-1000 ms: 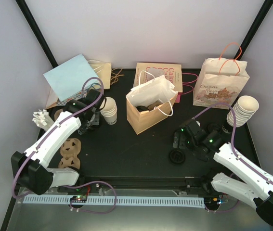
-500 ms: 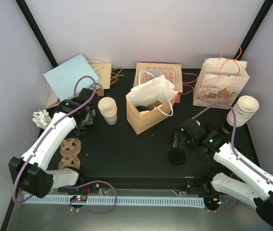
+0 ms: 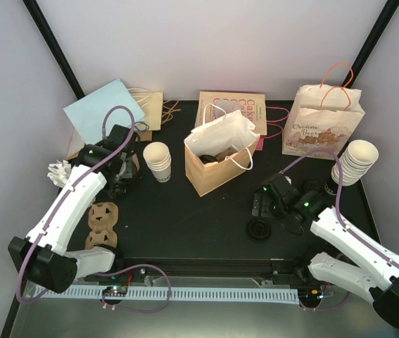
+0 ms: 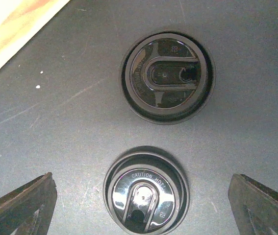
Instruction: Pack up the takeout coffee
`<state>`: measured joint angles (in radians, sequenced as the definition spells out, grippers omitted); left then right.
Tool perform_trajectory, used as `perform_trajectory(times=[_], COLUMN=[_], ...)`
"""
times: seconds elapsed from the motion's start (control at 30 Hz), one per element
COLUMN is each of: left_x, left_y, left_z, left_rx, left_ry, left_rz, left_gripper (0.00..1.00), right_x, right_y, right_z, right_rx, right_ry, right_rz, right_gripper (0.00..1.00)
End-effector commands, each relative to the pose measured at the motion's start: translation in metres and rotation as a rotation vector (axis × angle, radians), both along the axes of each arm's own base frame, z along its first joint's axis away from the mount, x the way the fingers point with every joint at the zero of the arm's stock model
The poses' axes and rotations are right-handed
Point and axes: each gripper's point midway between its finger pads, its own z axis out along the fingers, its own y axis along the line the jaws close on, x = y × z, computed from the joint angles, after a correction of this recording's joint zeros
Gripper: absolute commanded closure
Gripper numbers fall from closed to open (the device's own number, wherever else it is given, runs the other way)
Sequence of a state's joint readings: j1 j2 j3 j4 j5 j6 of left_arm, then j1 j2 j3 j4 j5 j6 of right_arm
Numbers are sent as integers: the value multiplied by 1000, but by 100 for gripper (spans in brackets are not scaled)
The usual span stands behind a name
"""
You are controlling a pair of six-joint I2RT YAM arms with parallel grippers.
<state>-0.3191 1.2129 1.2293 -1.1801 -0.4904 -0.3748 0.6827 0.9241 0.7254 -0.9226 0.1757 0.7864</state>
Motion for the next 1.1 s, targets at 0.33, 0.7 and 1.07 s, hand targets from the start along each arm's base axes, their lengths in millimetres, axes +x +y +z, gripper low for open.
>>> perform_trajectory(times=[0.33, 0.7, 1.07], left_x=[-5, -57, -94], left_y=[-40, -95, -162], left_z=[58, 50, -5], left_rx=[-263, -585, -838], left_ry=[-141, -76, 13], left_rz=[-159, -371, -472], left_gripper=[99, 98, 98], right_x=[8, 8, 7], right_y=[3, 4, -2], right_z=[14, 10, 1], right_rx=[10, 16, -27], right_ry=[-34, -29, 1], right_rz=[4, 4, -31], right_gripper=[2, 2, 0])
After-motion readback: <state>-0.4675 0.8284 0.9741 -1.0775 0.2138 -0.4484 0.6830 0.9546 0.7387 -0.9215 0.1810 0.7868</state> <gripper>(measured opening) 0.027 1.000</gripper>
